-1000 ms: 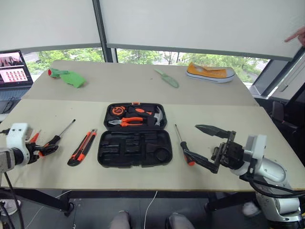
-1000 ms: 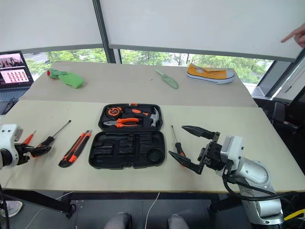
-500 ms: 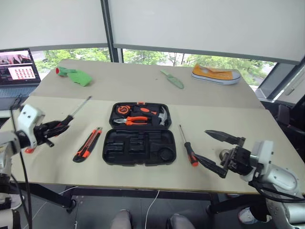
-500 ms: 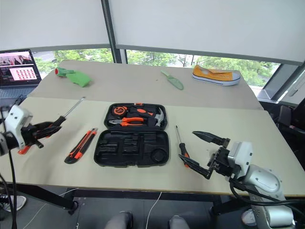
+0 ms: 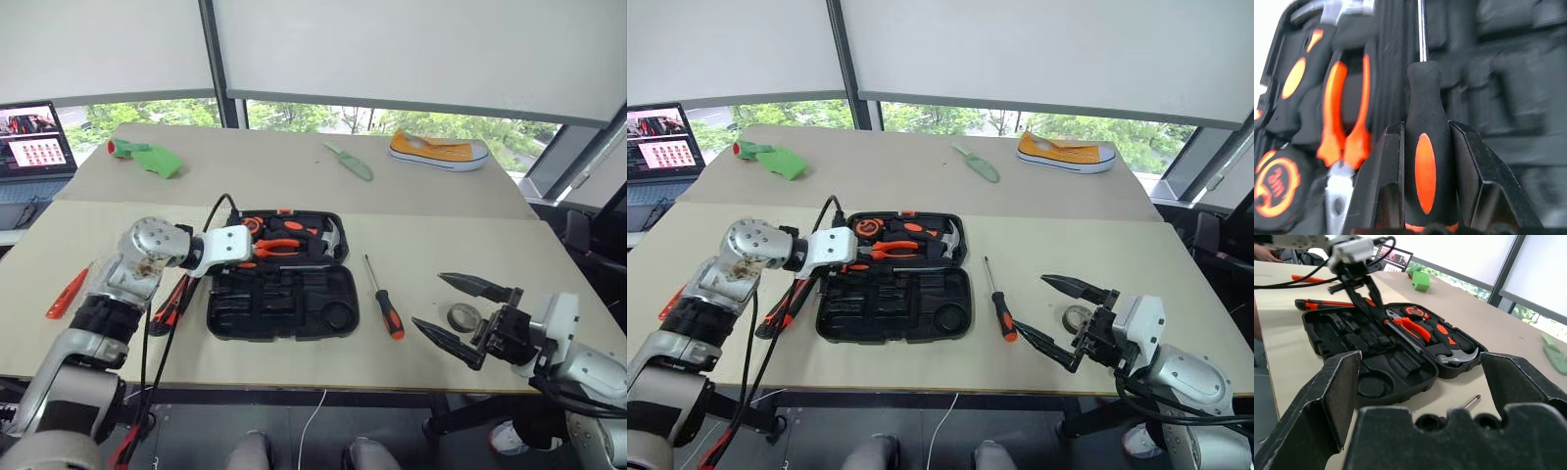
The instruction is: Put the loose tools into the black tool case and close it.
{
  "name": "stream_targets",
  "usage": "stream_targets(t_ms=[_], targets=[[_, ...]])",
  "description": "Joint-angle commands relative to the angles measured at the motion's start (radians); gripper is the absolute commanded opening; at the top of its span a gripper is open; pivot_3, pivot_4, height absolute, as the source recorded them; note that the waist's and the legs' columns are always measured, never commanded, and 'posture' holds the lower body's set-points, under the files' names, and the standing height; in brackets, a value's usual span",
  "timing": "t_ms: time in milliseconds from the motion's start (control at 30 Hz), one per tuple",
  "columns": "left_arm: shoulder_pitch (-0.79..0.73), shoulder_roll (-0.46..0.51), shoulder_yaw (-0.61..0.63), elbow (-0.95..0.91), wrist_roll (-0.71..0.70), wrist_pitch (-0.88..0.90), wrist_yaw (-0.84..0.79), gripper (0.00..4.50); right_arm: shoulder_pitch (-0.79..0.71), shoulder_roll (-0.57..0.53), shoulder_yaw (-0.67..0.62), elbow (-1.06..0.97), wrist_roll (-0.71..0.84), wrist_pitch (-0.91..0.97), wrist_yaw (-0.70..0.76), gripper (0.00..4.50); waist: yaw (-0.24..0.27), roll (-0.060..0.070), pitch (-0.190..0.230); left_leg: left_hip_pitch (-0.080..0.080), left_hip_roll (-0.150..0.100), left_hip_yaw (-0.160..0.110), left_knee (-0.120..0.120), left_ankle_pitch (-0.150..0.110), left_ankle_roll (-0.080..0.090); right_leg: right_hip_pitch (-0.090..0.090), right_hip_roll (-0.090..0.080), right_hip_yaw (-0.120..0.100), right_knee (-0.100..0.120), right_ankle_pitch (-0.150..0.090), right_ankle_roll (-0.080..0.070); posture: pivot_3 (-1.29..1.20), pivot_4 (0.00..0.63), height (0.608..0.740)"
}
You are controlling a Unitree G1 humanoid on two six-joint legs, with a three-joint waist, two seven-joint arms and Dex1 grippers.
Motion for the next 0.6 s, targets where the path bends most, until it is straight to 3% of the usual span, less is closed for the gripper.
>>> stream_targets(t_ms=[33,400,567,600], targets=[[-0.038,-0.016,-0.021,0.04,0.055,-0.032,0.024,0.88,0.015,0.003,-0.025,-0.033,-0.002,-0.029,-0.003,4.5,0.003,0.0,0.0,0.0,0.0,0.0,0.0,0.0,0.0,0.0,0.0,0.0,0.0,0.0,0.0,0.0,0.15,0.74],[0.003,0.025,-0.028,0.051,0.105,-0.019,0.006,0.88,0.054,0.019,-0.025,-0.058,-0.011,-0.039,-0.024,4.5,0.003,0.0,0.0,0.0,-0.001,-0.001,0.001,0.0,0.0,0.001,0.0,0.0,0.0,0.0,0.0,0.0,0.15,0.74],[-0.006,-0.002,-0.03,0.088,0.093,-0.04,0.009,0.88,0.052,0.019,-0.018,-0.051,-0.013,-0.037,-0.022,4.5,0.004,0.0,0.0,0.0,-0.001,-0.001,0.001,0.0,0.001,0.001,0.0,0.0,0.001,0.0,0.0,0.0,0.15,0.74],[-0.008,-0.012,-0.028,0.09,0.083,-0.048,0.006,1.38,0.05,0.017,-0.017,-0.05,-0.012,-0.035,-0.021,4.5,0.004,0.0,0.0,0.0,-0.001,-0.001,0.001,0.001,0.001,0.001,0.0,0.0,0.001,0.0,0.0,0.0,0.15,0.74]])
